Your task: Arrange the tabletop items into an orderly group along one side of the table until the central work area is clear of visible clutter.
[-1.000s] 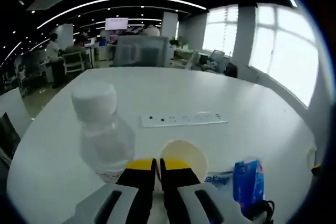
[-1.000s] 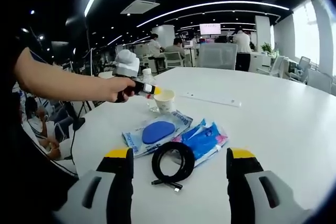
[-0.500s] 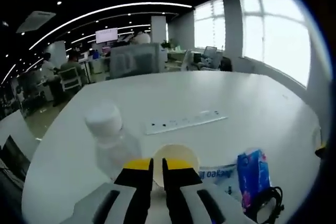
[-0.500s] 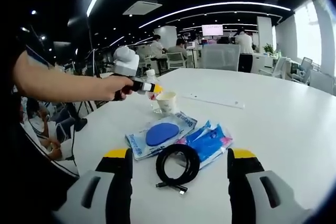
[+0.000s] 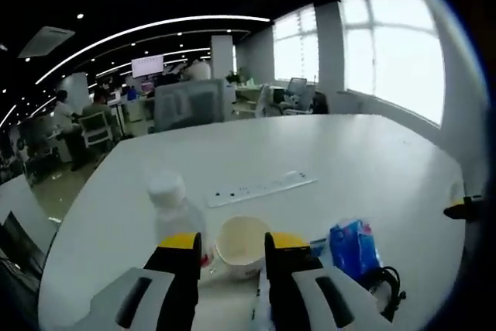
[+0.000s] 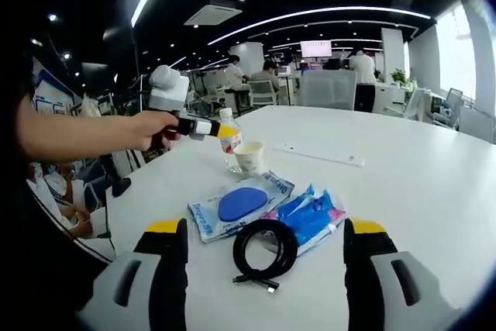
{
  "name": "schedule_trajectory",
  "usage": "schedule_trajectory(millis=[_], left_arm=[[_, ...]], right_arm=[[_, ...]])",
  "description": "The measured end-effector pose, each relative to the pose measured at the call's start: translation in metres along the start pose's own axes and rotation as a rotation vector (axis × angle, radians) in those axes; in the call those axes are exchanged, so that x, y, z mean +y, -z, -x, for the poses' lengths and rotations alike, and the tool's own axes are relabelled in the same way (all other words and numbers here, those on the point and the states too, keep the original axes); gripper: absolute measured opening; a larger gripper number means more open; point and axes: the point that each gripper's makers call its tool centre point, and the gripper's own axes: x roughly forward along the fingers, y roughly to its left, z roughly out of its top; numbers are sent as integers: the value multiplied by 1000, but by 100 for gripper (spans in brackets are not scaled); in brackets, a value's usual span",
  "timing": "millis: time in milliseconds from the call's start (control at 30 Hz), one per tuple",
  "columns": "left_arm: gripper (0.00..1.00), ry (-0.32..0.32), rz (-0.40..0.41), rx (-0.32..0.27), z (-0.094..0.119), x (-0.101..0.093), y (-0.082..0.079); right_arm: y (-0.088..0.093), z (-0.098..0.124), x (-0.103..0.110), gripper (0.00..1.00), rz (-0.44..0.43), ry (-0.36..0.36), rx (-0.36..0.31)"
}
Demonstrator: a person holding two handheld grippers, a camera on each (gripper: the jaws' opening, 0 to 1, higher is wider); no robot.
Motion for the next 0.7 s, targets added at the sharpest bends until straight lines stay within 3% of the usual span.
schedule_trajectory(millis=[200,533,700], left_arm=[[44,23,-14,-11,24,-12,-3],[62,55,-23,-13,60,-28,16],[73,101,-16,-15,72,-37,25]], right_arm=[[-2,-2,-2,85,0,-4,-2],[1,-4,-16,91,2,1,3],[7,-6,-19,91,4,5,23]])
